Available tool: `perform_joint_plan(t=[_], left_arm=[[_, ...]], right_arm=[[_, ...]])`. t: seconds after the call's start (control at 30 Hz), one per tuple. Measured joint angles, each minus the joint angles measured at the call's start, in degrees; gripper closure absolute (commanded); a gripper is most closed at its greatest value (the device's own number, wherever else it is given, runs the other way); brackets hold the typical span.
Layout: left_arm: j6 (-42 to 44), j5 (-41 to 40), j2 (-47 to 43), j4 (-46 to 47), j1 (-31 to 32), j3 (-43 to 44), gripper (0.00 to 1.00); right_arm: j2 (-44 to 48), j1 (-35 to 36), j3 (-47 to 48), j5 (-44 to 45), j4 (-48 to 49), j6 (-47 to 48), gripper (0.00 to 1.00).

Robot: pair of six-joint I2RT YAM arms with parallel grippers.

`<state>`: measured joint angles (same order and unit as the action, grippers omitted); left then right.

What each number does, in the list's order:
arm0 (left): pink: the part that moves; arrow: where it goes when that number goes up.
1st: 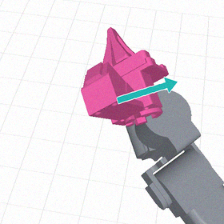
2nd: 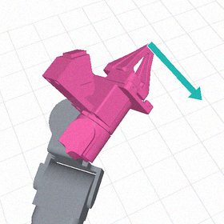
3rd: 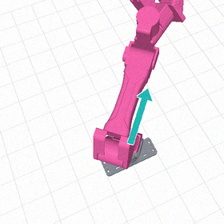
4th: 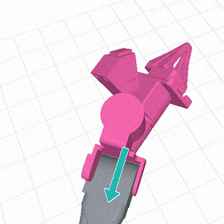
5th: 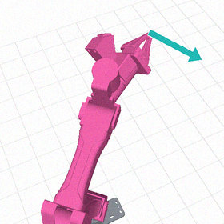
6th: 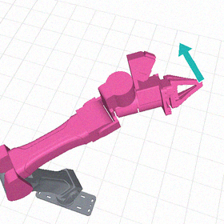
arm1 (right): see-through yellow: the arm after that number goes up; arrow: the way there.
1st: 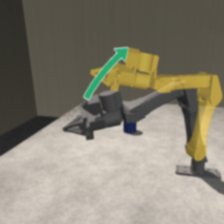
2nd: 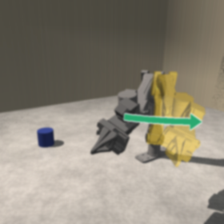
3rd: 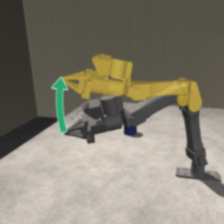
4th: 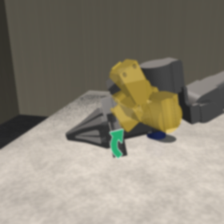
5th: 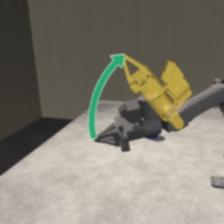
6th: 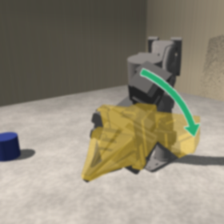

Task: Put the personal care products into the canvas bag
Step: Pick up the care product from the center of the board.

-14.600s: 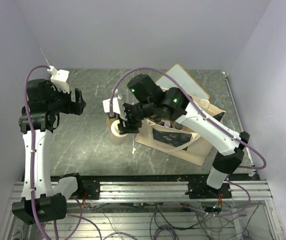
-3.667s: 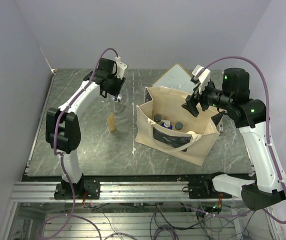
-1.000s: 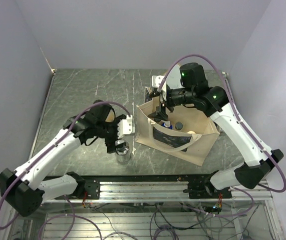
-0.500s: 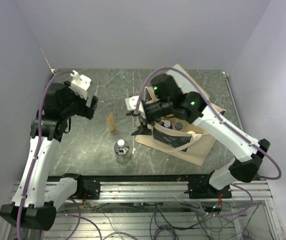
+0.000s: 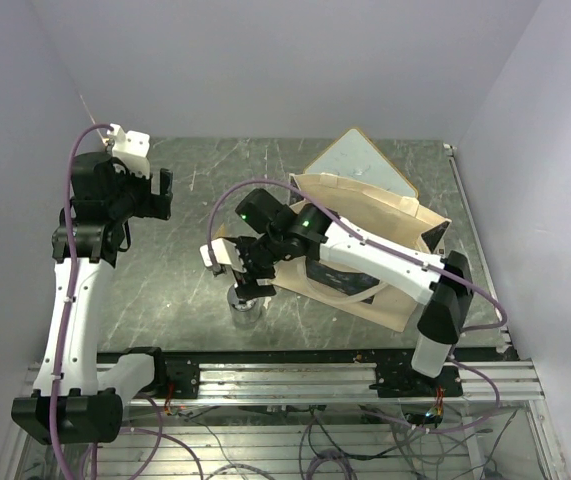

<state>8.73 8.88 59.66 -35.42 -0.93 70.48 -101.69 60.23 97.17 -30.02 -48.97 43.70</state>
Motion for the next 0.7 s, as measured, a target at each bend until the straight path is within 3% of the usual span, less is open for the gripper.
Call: perform_joint_plan(t=[0.47,0.7], left_arm=[[0.04,0.98,-0.50,-0.02,0.00,0.00,0.01],[0.70,1.88,-1.03,-0.33,0.00,0.00,0.01]], right_arm=[[-5.18,-0.04,0.00,-0.68,-2.38,1.40,0.46],[-5.20,-0.04,-0.33,-0.61,-1.88,1.38,0.48]])
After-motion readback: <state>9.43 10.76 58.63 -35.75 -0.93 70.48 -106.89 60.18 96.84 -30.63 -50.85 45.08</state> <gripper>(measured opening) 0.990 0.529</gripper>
